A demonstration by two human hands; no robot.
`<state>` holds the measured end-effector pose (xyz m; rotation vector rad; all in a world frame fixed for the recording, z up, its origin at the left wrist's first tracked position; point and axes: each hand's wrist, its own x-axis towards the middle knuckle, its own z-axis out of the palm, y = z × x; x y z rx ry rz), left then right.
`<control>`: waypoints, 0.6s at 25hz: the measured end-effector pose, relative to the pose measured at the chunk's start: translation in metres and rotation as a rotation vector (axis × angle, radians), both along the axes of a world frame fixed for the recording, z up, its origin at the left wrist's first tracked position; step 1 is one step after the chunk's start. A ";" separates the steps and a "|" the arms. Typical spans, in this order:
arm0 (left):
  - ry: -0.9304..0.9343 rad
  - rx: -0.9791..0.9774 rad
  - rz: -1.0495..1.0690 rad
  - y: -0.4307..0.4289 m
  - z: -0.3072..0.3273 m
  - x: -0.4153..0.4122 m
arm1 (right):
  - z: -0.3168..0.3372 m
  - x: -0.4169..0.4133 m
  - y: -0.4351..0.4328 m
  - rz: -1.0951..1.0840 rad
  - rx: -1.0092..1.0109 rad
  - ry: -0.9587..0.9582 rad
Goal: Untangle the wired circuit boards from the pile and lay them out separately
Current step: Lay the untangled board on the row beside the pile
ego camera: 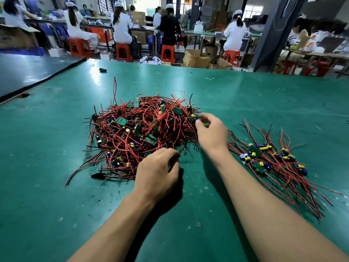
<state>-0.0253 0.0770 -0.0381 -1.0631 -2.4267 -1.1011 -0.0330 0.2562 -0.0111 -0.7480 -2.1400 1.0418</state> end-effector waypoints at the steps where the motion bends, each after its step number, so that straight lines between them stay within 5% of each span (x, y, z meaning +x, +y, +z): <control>1: -0.002 -0.004 0.000 -0.001 0.000 -0.001 | 0.006 -0.015 0.000 0.023 0.004 -0.052; 9: 0.016 0.010 -0.024 -0.002 0.000 -0.002 | 0.011 -0.022 0.000 0.130 -0.068 -0.232; 15: -0.020 0.231 -0.023 0.005 0.009 0.009 | 0.057 0.046 0.003 0.396 -0.865 0.050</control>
